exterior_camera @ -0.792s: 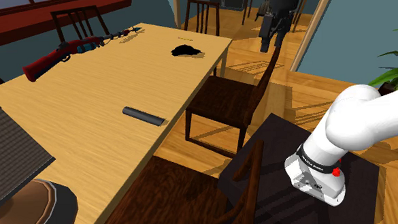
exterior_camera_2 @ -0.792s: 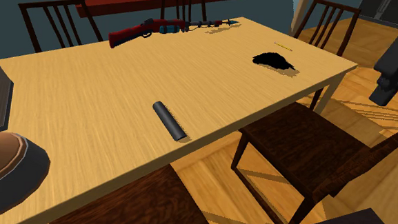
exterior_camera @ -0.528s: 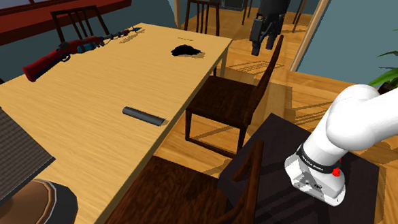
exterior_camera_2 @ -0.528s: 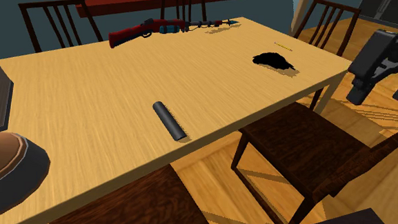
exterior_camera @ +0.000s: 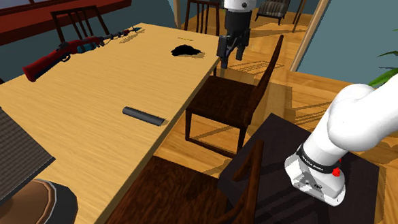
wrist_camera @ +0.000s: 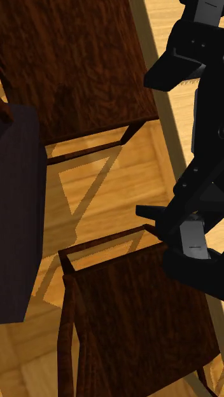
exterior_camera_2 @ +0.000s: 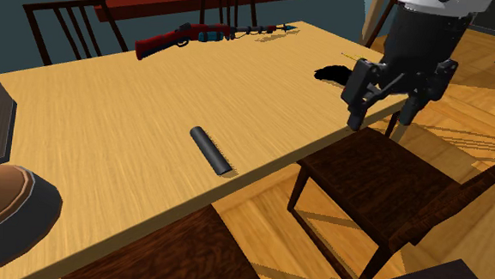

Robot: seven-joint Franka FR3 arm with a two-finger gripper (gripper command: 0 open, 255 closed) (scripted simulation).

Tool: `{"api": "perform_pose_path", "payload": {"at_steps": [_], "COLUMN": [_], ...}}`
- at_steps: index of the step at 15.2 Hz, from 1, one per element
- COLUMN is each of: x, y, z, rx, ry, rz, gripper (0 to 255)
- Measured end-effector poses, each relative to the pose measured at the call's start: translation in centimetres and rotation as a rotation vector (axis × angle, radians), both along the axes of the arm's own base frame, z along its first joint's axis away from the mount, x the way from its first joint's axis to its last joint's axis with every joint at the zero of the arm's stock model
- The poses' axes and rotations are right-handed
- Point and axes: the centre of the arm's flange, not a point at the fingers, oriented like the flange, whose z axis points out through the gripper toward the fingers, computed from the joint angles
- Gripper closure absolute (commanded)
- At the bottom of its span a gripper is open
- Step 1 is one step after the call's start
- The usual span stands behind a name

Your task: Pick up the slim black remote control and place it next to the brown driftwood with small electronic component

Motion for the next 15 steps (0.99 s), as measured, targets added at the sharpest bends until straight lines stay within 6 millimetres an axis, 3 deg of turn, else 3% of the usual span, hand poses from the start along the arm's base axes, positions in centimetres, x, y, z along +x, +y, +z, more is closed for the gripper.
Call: {"api": "perform_pose_path", "payload": {"at_steps": [15], "x": [12.1], "y": [12.9], "z": [-8.7], "rx": [-0.055], "ry": [-0.040], "rz": [0.124], "gripper": [0]}}
